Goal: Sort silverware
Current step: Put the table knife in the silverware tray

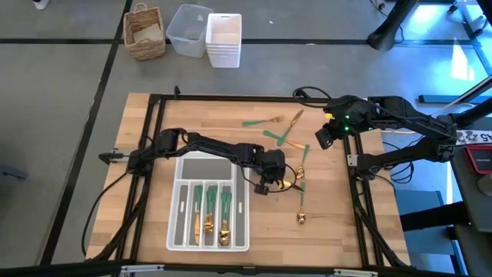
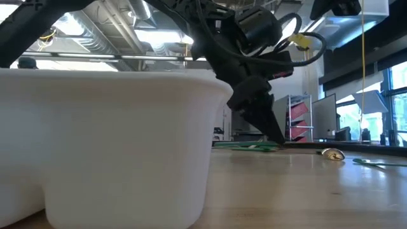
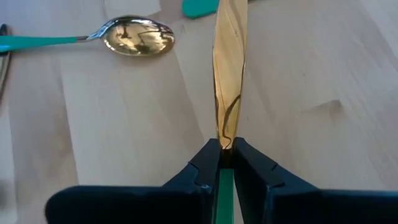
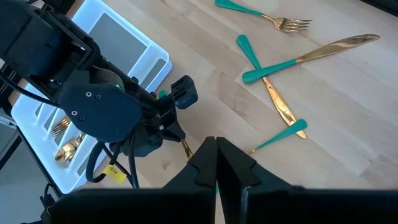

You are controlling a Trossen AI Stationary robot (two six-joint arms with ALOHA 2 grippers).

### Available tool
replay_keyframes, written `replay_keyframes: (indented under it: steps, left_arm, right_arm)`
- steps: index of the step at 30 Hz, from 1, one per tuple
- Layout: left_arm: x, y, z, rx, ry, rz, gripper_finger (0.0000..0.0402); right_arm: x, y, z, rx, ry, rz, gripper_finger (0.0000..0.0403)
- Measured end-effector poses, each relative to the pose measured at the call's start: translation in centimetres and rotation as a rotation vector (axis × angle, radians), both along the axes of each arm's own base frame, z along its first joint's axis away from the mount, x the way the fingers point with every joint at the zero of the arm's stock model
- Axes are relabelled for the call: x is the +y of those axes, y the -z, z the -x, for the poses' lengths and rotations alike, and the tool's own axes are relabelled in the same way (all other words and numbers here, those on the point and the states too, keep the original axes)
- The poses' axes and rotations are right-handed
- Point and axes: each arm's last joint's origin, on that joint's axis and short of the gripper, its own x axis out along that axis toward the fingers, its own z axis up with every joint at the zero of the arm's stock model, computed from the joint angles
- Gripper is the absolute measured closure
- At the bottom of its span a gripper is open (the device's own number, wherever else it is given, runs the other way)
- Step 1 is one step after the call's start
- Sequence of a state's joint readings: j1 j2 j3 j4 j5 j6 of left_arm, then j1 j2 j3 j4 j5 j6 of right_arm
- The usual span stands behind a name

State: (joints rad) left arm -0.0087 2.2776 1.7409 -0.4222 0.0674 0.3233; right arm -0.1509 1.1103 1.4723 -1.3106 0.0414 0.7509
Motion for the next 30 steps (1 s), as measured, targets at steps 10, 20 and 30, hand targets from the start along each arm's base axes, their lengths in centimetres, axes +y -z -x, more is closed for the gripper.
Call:
replay_keyframes:
  steps: [10,20,30]
  left_arm:
    - [0.1,-3.3,0.6,-0.057,0.062,-0.045,0.0374]
    - [-1.2,-8.8,3.2,-0.075,0.181,-0.108,0.0374]
    - [-5.0,-11.1,7.1,0.107,0.356,-0.139,0.037]
  right_arm:
    - [0.0,0.0,0.0,0.003,-0.017,0.011,0.0397]
    - [0.0,0.0,0.0,0.005,-0.037,0.026,0.0397]
    - [0.0,0.0,0.0,0.005,-0.067,0.038,0.0397]
